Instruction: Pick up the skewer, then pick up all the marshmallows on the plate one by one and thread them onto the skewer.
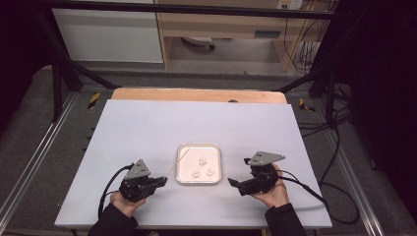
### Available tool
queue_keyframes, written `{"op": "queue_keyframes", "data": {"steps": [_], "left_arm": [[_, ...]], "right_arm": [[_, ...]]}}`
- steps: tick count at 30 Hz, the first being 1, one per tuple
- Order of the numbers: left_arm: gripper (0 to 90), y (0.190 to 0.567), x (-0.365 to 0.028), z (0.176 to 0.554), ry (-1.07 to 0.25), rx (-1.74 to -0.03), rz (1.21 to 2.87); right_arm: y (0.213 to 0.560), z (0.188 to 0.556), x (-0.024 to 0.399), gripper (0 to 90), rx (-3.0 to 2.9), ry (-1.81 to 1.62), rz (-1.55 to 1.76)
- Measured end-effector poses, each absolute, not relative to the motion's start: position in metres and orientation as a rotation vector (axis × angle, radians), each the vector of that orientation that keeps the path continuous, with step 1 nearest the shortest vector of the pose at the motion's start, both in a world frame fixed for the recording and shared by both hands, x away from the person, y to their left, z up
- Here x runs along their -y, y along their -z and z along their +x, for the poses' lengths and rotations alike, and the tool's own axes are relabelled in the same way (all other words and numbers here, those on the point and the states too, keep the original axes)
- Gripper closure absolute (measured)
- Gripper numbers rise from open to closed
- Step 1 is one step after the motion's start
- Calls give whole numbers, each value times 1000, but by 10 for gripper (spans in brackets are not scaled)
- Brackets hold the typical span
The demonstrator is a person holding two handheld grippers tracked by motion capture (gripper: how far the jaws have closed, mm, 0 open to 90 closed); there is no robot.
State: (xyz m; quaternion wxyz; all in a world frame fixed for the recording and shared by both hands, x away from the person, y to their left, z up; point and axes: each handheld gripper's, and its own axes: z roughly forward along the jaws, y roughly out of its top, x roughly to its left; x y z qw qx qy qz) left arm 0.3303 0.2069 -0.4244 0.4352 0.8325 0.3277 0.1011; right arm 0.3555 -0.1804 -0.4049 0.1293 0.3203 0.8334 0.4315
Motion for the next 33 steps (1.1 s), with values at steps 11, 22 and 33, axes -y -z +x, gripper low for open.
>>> {"op": "queue_keyframes", "data": {"steps": [11, 22, 33], "left_arm": [[883, 430, -214, 330, -244, -822, 2050], [882, 433, -213, 331, -236, -821, 2057], [882, 434, -213, 332, -234, -829, 2054]], "right_arm": [[405, 382, 133, 60, -2414, -1205, 915], [415, 407, 111, 53, -2430, -1191, 983], [429, 428, 90, 145, -2459, -1158, 999]]}}
